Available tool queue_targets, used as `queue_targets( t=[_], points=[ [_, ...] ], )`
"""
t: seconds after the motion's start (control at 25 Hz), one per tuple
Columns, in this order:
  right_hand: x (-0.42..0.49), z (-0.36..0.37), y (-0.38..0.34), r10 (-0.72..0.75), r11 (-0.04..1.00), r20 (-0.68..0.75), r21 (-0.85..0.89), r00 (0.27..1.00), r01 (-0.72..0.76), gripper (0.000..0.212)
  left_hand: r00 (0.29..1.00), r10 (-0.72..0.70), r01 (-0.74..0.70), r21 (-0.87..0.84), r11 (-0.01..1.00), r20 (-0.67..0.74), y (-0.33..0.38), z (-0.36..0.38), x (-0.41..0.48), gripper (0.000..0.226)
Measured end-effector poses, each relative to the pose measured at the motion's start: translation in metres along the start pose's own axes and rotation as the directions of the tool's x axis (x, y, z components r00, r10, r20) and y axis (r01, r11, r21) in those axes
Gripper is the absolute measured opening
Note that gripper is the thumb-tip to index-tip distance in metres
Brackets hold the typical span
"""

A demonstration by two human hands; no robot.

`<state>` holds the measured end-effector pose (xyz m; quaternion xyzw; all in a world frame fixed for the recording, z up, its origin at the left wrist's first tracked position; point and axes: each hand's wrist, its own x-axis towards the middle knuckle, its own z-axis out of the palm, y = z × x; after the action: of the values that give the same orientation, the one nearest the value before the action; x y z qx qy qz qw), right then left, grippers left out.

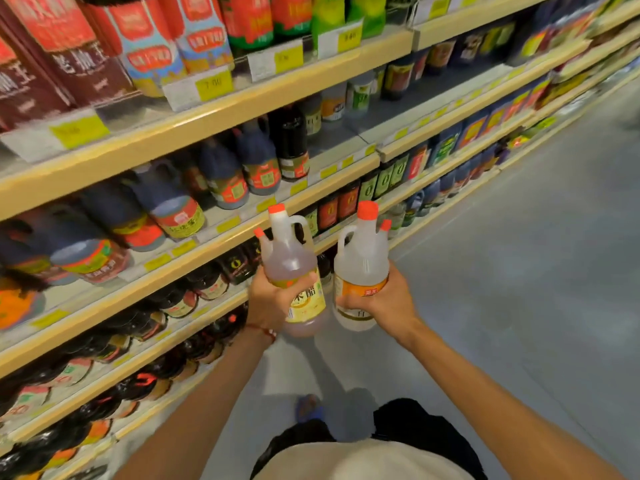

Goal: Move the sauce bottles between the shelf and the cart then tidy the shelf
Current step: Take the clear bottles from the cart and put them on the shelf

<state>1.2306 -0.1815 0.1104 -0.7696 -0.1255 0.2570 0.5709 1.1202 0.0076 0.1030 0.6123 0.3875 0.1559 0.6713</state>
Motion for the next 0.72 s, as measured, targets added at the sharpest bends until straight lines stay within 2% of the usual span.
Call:
queue_targets(
  t=[0.12, 0.32, 0.44, 0.6, 0.72],
  points=[
    [0.046, -0.036, -0.001, -0.012, 1.0, -0.001, -0.014, 1.0, 0.012, 0.1, 0.997, 0.029, -0.02, 0.12, 0.993, -0.072, 0.012, 0.04, 0.025, 0.082],
    [0.123, -0.109, -0.002, -0.081, 0.994, 0.127, -0.065, 0.989, 0.089, 0.087, 0.975, 0.064, -0.024, 0.185, 0.983, -0.214, 0.022, 0.12, 0.043, 0.066],
    [0.163, -0.159, -0.007, -0.087, 0.991, 0.251, -0.079, 0.964, 0.11, 0.083, 0.948, 0.052, 0.007, 0.184, 0.983, -0.315, 0.036, 0.178, 0.037, 0.069],
    [0.202, -0.201, -0.02, -0.117, 0.976, 0.333, -0.134, 0.936, 0.17, 0.097, 0.916, 0.028, 0.049, 0.181, 0.982, -0.4, 0.047, 0.229, 0.039, 0.08],
    [0.23, -0.215, -0.028, -0.139, 0.971, 0.382, -0.131, 0.914, 0.202, 0.103, 0.91, 0.052, 0.047, 0.228, 0.973, -0.412, 0.053, 0.252, 0.052, 0.076]
  ],
)
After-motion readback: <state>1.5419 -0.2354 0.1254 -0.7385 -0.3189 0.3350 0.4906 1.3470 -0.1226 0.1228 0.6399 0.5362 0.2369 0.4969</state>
